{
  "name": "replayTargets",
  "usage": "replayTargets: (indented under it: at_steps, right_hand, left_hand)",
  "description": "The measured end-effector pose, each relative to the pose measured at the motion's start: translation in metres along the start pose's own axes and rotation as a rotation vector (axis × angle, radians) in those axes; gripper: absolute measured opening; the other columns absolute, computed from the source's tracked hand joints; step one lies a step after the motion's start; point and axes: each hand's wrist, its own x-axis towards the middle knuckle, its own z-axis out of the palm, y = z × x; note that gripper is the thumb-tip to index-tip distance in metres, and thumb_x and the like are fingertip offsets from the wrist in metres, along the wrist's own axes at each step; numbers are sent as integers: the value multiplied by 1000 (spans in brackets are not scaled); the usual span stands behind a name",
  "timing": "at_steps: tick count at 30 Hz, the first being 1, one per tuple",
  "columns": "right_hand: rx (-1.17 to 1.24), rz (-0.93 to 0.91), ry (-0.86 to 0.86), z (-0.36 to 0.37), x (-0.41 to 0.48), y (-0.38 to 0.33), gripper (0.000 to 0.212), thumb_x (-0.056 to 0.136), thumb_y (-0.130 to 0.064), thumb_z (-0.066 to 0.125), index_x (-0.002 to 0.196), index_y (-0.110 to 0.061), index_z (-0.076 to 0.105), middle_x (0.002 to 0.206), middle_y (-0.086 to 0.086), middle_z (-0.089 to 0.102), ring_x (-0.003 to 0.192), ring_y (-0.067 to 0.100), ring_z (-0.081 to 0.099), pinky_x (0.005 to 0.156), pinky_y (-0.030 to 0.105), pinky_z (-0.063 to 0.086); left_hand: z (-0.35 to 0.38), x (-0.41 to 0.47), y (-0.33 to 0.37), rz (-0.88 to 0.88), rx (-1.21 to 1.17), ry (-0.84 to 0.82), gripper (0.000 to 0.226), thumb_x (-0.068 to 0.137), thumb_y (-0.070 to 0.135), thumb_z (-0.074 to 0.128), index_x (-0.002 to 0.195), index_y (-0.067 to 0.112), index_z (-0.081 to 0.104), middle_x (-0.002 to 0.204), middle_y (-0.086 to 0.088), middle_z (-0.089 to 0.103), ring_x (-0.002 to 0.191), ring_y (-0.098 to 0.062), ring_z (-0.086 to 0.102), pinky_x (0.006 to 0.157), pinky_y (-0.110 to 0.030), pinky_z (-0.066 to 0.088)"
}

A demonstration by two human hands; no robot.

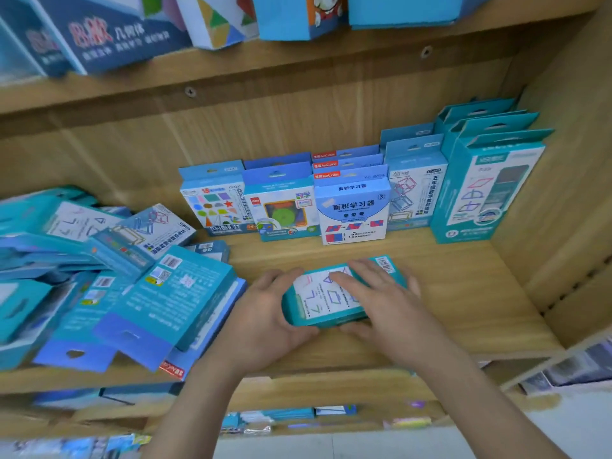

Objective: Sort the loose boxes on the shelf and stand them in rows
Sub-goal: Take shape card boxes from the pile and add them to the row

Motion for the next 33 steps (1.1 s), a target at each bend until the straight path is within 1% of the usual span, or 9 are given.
replayTargets:
  at_steps: [3, 6, 10, 12, 15, 19, 24, 29, 33]
  right_hand:
    - [52, -61, 274, 2, -4, -5, 47, 78, -31, 63, 123, -34, 52, 130, -8, 58, 122, 12, 53, 104, 41, 18]
    - [296, -74, 471, -12, -8, -14, 31, 85, -26, 52, 116, -28, 56, 111, -8, 66, 104, 12, 57, 91, 33, 36]
    - [1114, 93, 348, -40, -18, -45, 22, 89, -26, 53, 111, -28, 59, 101, -8, 71, 90, 9, 67, 76, 26, 51]
    - [1199, 128, 290, -46, -27, -60, 16, 95, -18, 54, 107, -25, 61, 95, -5, 74, 80, 10, 69, 67, 27, 52]
    - [1228, 129, 260, -53, -45, -83, 17, 95, -11, 50, 99, -21, 63, 82, -5, 74, 66, 7, 66, 56, 21, 49]
    - [1243, 121, 248, -63, -70, -110, 22, 95, -7, 49, 101, -22, 64, 84, -5, 74, 68, 7, 66, 58, 21, 51]
    - [1116, 202, 303, -67, -102, -135, 35, 93, -20, 55, 115, -48, 53, 89, -15, 71, 75, 11, 70, 63, 36, 58]
    - [781, 132, 356, -64, -128, -134, 40, 94, -30, 55, 123, -54, 42, 111, -16, 63, 100, 6, 61, 80, 42, 54]
    - [666, 70, 321, -65, -137, -122, 50, 92, -29, 57, 134, -45, 36, 123, -17, 57, 115, 5, 53, 87, 41, 50]
  left_hand:
    - [-22, -11, 10, -39, -148, 27, 79, 67, 41, 77, 137, 34, 42, 125, 23, 46, 117, 5, 45, 96, -10, 33]
    - [-44, -22, 19, -82, -558, 92, 66, 68, 48, 69, 129, 34, 50, 123, 16, 61, 112, 2, 57, 92, -17, 46]
    - [-49, -39, 36, -172, -933, 311, 21, 86, 28, 59, 104, 19, 65, 90, 4, 74, 82, -6, 67, 64, -17, 51]
    - [-44, -53, 44, -188, -973, 319, 21, 87, 26, 53, 95, 14, 68, 83, -3, 74, 74, -8, 65, 57, -17, 49]
    - [-41, -81, 52, -183, -1031, 350, 31, 79, 34, 55, 88, 9, 71, 76, -12, 70, 68, -11, 60, 53, -19, 46]
    - [-46, -114, 58, -217, -1088, 396, 31, 73, 35, 61, 85, 8, 71, 63, -2, 66, 53, -10, 54, 43, -21, 42]
    - [-45, -144, 63, -257, -1119, 383, 18, 85, 21, 63, 90, 5, 69, 54, -1, 62, 42, -11, 46, 39, -19, 37]
    - [-39, -161, 76, -215, -1105, 379, 8, 89, 12, 60, 91, 11, 67, 54, -2, 63, 43, -11, 49, 42, -21, 44]
    - [-36, -162, 85, -141, -986, 393, 15, 90, 15, 59, 94, 28, 64, 73, 2, 72, 55, -10, 61, 54, -28, 54]
